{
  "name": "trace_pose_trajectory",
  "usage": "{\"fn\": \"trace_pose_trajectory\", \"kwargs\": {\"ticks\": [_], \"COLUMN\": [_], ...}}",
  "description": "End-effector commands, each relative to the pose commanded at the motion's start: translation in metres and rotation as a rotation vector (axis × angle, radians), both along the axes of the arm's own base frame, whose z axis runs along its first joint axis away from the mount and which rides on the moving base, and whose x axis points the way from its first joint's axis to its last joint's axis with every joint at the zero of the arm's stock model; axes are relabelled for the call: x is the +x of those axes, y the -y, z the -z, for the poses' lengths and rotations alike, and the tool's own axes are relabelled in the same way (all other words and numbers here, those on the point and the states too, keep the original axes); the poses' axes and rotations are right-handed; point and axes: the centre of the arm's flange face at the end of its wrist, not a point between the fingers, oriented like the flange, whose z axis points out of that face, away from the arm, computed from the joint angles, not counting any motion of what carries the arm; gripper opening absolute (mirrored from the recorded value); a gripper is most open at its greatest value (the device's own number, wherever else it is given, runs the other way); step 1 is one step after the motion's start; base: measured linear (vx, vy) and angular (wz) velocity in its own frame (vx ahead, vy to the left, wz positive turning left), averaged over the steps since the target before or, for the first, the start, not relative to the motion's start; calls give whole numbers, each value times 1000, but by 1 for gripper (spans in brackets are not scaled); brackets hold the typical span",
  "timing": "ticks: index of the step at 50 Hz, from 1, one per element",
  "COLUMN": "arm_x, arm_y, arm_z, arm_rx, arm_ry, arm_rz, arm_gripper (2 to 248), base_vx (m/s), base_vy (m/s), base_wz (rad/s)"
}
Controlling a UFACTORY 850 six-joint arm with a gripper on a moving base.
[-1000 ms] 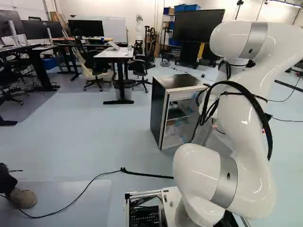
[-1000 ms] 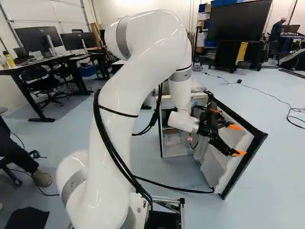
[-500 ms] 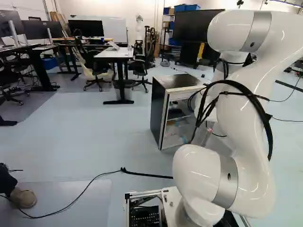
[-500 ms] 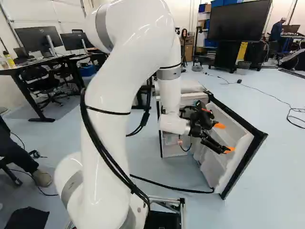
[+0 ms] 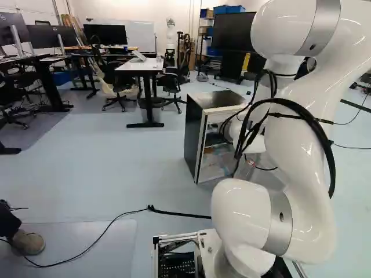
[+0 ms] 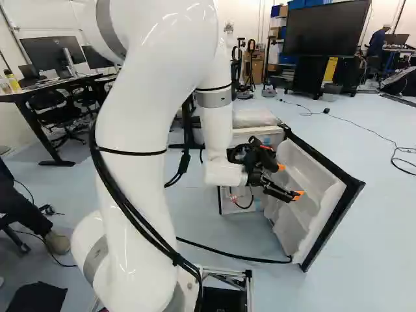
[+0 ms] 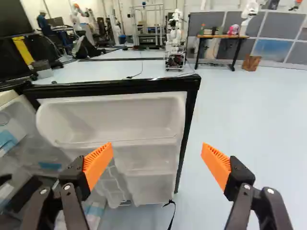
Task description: Open the fridge door
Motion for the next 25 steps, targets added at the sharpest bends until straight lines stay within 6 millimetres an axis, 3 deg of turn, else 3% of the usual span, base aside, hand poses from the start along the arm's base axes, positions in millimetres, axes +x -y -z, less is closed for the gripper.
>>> {"fn": "trace_pose_trajectory", "kwargs": {"ticks": [11, 25], "arm_x": [-7, -8], "arm_y": [-21, -26], "arm_z": [-2, -3], "arm_rx": [3, 5], "arm_ry": [-16, -18], "arm_rz": [-110, -129], "arm_gripper": [247, 247], "base_vx": [0, 0], "base_vy": [0, 0], "base_wz": [0, 0]}}
